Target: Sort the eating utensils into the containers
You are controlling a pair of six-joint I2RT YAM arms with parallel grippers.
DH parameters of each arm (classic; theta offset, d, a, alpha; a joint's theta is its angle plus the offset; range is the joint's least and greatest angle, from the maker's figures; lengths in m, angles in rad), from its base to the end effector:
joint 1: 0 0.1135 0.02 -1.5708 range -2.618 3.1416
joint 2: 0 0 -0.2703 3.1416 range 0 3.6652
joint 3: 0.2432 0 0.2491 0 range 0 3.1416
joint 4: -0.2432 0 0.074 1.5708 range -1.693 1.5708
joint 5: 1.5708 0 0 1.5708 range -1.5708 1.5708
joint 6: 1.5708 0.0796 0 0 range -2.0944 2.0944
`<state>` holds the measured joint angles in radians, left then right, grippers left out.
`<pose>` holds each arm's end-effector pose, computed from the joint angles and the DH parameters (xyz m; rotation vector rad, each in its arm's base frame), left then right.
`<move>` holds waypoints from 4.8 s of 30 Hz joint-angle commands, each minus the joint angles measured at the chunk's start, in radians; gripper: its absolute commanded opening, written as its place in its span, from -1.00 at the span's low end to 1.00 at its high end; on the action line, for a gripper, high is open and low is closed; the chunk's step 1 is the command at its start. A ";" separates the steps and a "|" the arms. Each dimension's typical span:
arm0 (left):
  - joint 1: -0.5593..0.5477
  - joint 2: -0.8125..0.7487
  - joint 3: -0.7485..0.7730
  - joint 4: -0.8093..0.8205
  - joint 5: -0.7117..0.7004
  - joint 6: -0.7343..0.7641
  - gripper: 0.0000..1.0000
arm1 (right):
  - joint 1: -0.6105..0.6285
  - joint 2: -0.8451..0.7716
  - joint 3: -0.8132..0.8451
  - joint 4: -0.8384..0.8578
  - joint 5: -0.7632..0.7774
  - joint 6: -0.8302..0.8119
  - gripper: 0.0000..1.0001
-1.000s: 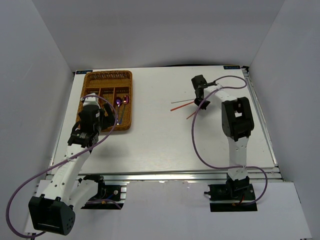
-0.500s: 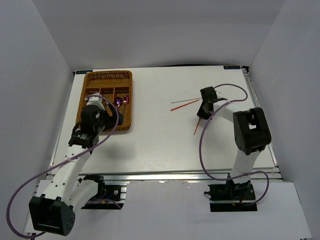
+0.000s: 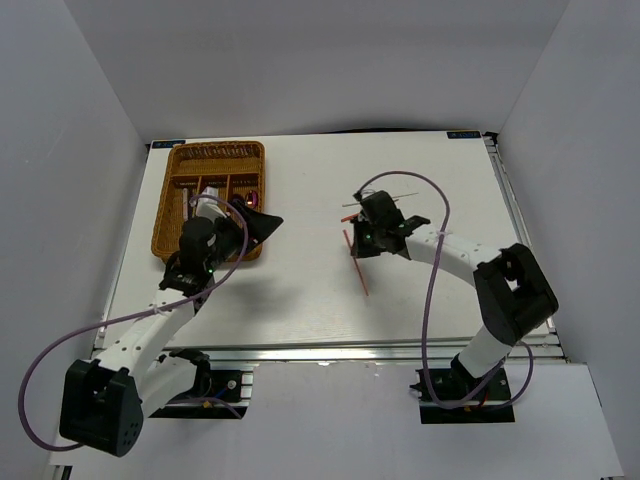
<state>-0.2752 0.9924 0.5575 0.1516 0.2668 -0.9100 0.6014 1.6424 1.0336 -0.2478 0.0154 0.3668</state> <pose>0.2460 -0.0913 0.2502 -0.4273 1.9378 -1.0472 0.3079 0.2098 0.1780 -0.2821 2.4551 0.4123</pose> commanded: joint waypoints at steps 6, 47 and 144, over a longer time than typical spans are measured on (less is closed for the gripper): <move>-0.131 0.044 -0.005 0.049 -0.162 -0.099 0.96 | 0.193 -0.049 0.086 0.171 -0.207 0.021 -1.00; 0.462 0.992 0.800 0.168 -0.202 -0.346 -1.00 | 0.130 -0.535 -0.122 -0.036 0.080 0.064 0.70; 0.159 -0.182 0.199 -0.606 -0.486 0.514 0.96 | -0.113 0.427 0.292 -0.418 0.465 0.701 -1.00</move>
<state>-0.1135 0.8284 0.7589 -0.4629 -0.2447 -0.3965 0.5121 2.0747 1.4845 -0.6720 0.5831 1.0485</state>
